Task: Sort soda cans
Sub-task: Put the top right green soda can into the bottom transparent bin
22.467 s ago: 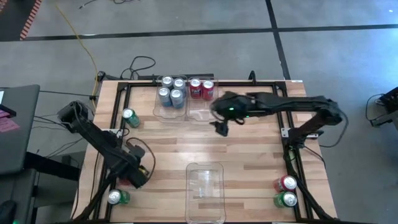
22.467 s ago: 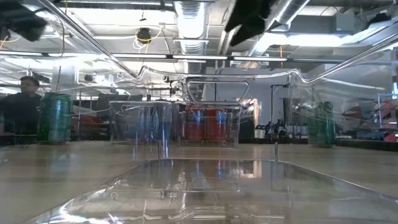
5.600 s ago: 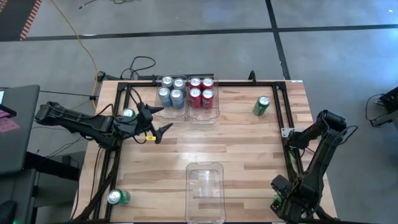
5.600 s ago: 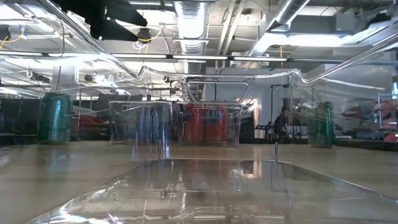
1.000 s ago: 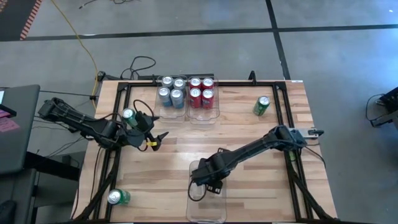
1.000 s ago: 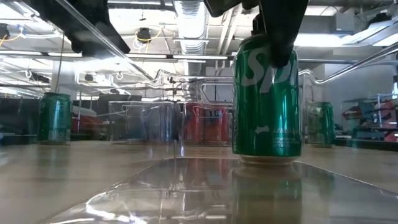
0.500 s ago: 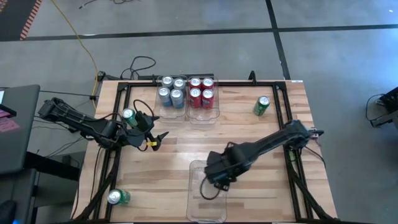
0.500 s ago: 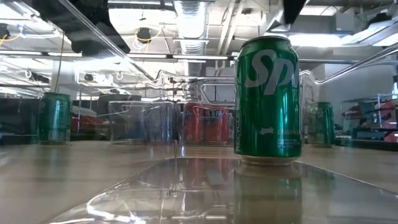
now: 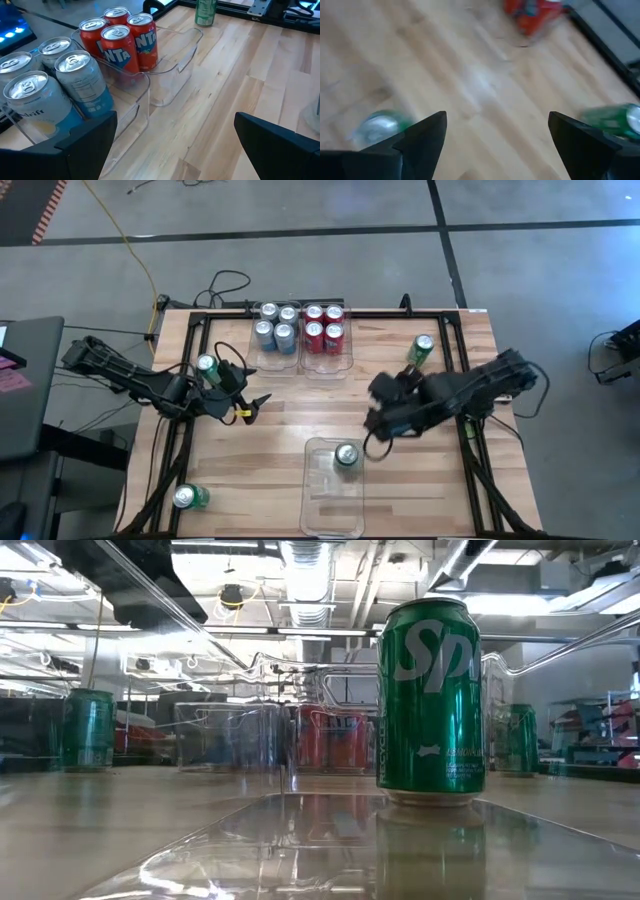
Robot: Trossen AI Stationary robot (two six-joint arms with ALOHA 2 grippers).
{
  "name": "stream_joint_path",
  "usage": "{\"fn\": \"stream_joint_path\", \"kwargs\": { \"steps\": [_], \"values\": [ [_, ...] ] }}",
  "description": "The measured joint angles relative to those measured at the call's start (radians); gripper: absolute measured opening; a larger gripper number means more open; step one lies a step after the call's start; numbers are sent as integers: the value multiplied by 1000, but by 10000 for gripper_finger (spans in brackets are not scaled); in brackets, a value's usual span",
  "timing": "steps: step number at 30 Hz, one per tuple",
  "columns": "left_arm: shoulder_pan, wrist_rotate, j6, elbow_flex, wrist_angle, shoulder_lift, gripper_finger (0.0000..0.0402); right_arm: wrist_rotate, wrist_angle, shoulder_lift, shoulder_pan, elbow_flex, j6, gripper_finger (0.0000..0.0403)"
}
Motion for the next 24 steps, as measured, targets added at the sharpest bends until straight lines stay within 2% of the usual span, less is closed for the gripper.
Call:
{"fn": "stream_joint_path", "kwargs": {
  "steps": [6,9,13,19,24],
  "values": [
    [-2,0,-1,0,0,0,398,16,1,-135,-160,-184,21,363],
    [-2,0,-1,0,0,0,398,25,2,-191,-288,-259,15,363],
    [1,-1,0,0,0,0,398,27,38,-237,-468,-313,-73,363],
    [1,-1,7,0,-1,0,398,-85,64,-265,-675,-354,-221,363],
    [1,-1,-2,0,-15,0,398,-126,98,-265,-807,-400,-330,363]
  ]
}}
